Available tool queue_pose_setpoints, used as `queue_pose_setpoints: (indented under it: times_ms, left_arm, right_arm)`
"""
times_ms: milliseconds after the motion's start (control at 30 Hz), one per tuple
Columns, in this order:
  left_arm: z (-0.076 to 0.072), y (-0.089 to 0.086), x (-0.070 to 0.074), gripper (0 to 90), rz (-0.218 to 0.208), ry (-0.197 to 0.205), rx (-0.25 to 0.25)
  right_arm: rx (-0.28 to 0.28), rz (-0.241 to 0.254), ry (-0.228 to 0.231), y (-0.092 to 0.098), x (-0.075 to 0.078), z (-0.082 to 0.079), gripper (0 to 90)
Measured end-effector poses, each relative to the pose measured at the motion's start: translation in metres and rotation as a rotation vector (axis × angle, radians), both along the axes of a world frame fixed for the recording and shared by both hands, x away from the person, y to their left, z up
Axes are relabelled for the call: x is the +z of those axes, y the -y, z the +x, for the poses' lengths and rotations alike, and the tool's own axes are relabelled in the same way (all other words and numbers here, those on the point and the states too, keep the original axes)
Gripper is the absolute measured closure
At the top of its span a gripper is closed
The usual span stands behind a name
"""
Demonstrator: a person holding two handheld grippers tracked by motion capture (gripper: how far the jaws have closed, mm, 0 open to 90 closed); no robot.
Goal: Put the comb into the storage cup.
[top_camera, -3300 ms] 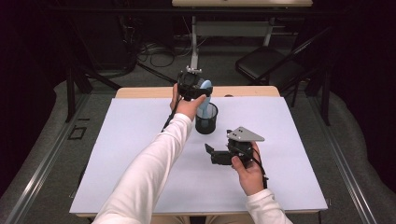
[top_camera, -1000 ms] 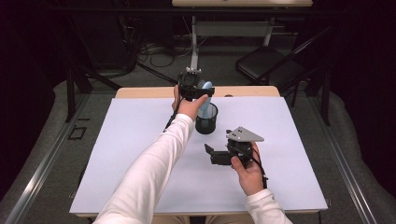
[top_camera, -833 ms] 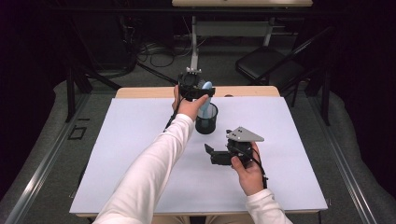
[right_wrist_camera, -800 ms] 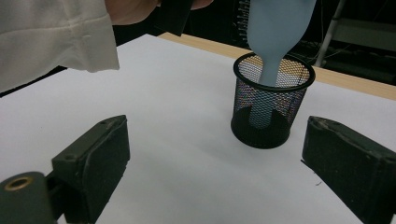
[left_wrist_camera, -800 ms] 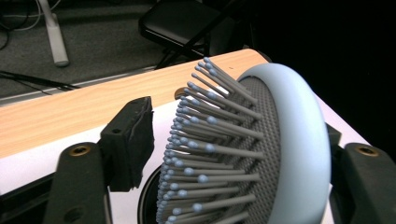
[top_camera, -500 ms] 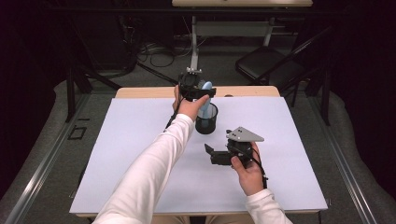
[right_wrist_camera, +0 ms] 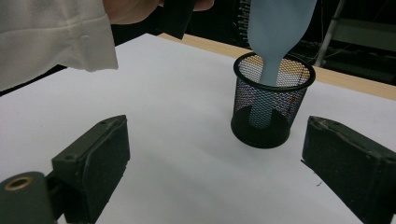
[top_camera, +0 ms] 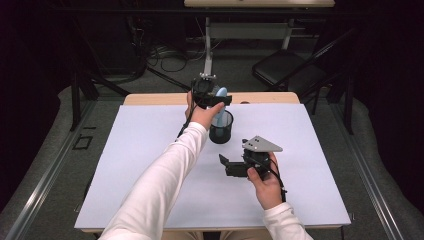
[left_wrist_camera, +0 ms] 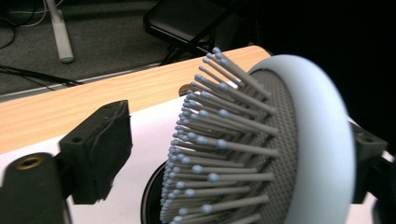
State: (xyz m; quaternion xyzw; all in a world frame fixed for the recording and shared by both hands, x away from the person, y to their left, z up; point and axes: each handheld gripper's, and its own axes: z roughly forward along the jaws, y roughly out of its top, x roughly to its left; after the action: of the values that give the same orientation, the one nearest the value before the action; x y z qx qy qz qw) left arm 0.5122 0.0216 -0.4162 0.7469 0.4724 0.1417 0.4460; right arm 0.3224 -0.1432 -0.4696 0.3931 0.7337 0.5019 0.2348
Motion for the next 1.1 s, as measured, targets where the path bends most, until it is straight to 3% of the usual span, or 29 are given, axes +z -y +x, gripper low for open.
queue_pose_setpoints:
  times_ms: [167,567,800,1100]
  left_arm:
    - [0.0005,-0.0018,0.0007,0.6,0.0,0.005,0.021]
    - [-0.0019,-0.0036,0.0055,0.5,-0.042,0.011,0.015]
    - [-0.0021,-0.006,0.0077,0.5,-0.014,0.022,0.016]
    - [-0.0023,-0.0057,0.0077,0.5,-0.011,0.021,0.015]
  right_arm:
    - [0.002,-0.004,0.002,-0.0006,-0.0004,0.0001,7.0]
    - [0.002,-0.008,0.0,-0.0009,-0.0007,-0.0001,7.0]
    - [0.001,-0.005,0.002,-0.0006,-0.0006,0.0001,7.0]
    - [0.004,-0.006,-0.003,-0.0013,-0.0007,-0.0003,7.0]
